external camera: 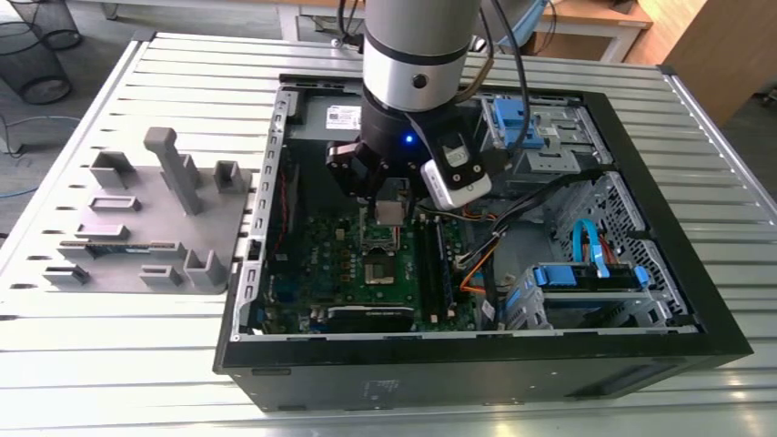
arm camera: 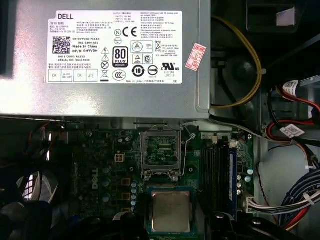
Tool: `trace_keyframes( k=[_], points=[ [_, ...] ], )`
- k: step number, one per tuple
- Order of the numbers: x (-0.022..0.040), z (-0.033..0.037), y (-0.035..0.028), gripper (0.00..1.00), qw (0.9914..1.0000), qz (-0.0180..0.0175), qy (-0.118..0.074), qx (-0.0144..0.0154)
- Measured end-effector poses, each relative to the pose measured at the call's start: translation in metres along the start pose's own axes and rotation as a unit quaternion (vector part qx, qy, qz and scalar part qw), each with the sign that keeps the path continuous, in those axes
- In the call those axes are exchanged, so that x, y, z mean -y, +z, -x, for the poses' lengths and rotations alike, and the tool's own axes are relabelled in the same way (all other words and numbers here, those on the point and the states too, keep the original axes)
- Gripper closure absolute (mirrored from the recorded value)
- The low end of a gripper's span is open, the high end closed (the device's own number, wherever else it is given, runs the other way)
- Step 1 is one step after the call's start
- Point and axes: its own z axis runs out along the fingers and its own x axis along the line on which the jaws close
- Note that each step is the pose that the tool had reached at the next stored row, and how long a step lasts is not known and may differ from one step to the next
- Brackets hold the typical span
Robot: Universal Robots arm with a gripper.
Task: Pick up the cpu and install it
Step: 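Place the cpu into insertion slot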
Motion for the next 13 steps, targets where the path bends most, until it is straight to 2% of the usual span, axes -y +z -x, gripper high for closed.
trace_keyframes(
  k=[13],
  points=[
    [0.0026,0.0,0.0026,0.53,1.0,-0.0001,0.0,0.0]
  ],
)
